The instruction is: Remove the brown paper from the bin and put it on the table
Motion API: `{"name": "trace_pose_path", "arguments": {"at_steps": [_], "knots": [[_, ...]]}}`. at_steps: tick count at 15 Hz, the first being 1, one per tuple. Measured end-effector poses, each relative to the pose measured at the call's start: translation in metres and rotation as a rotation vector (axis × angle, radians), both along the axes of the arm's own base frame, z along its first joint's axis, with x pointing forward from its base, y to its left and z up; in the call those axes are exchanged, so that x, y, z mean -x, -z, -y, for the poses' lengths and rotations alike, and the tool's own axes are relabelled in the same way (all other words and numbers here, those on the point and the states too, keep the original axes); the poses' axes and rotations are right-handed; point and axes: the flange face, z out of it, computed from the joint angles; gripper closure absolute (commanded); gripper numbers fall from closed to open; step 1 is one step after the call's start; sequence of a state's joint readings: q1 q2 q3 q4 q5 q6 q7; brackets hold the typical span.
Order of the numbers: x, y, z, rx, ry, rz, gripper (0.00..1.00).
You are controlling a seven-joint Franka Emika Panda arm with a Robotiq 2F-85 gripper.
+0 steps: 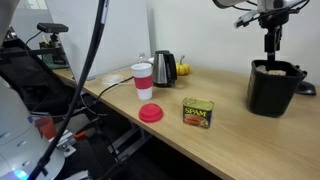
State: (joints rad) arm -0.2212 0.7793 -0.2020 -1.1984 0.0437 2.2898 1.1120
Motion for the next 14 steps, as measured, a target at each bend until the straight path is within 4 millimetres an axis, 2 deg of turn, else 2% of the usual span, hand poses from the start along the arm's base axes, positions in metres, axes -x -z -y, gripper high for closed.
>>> {"name": "trace_pose_path", "arguments": {"at_steps": [7,14], "knots": [[0.002,-0.002,0.004,0.004,-0.016,-0.005,0.0],[0.013,0.003,0.017,-0.04,-0.173,-0.077,0.0]]}}
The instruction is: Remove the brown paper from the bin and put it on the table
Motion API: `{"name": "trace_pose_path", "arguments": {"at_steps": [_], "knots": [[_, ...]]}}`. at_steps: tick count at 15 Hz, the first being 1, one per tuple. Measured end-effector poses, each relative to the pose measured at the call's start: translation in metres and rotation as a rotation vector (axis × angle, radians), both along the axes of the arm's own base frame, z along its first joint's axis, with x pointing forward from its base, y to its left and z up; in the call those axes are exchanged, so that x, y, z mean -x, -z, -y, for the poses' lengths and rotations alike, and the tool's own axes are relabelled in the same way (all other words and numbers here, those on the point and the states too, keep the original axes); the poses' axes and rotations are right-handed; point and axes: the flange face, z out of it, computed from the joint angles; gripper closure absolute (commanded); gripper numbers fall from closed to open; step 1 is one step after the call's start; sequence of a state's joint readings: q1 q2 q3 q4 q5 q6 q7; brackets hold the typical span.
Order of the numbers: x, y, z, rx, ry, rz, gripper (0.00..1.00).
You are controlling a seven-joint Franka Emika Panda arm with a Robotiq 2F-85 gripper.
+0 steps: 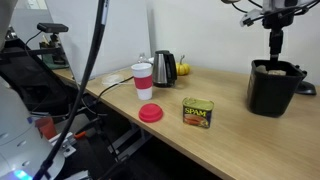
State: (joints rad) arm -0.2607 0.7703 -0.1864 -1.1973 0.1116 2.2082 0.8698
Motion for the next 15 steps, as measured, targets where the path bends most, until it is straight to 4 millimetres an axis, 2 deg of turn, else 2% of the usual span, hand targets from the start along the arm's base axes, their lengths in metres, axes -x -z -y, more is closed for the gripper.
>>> {"name": "trace_pose_path", "arguments": {"at_steps": [6,12,15], "knots": [[-0.003,0.017,-0.002,0.003,-0.073,-0.028,0.0],[0.001,0.019,0.007,0.011,-0.093,-0.035,0.0],[0.002,0.029,0.009,0.01,-0.094,-0.045,0.0]]}}
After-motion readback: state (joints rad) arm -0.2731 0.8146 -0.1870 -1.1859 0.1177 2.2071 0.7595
